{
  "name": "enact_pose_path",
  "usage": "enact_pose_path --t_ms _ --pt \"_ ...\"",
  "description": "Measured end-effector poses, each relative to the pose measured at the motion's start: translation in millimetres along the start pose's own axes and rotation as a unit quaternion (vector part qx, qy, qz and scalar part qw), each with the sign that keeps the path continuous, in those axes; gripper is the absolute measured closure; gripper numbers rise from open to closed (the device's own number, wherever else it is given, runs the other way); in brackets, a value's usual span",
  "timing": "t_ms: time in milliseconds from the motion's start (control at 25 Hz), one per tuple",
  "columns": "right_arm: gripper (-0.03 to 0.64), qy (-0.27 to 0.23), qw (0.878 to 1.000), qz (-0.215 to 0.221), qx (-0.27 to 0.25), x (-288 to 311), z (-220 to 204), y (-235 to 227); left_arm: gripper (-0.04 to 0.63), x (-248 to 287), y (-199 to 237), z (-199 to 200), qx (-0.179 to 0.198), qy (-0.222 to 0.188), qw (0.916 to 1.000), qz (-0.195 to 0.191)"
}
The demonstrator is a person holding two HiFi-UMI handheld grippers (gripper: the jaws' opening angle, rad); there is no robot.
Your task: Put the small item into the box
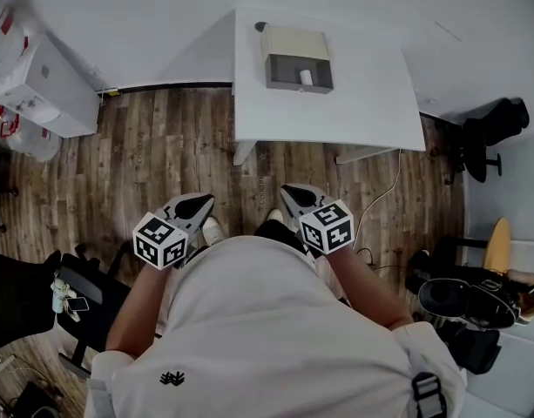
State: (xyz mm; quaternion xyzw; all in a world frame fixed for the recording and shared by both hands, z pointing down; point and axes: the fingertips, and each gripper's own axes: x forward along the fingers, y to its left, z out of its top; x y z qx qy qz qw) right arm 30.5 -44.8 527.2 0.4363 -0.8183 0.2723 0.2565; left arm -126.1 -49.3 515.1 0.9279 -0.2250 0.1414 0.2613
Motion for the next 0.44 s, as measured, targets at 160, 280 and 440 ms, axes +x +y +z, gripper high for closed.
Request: enact_pose_path --t_ms 160,280,440 --pt "0.611 -0.011 1.000 0.007 -0.007 -7.3 8.6 -18.0 0.588 19.5 -2.8 10.3 0.006 0.008 0.9999 0.010" --pt "0.611 -0.013 1.000 0.008 -0.014 -19.5 9.2 -37.3 0.588 42.4 -13.0 23.8 0.007 0.003 0.9999 0.012" --pt "0.611 -0.025 1.000 0.003 -0.014 -35.7 12.6 -75.8 0.588 83.9 -23.7 49.0 0.017 -0.008 0.9997 0.014"
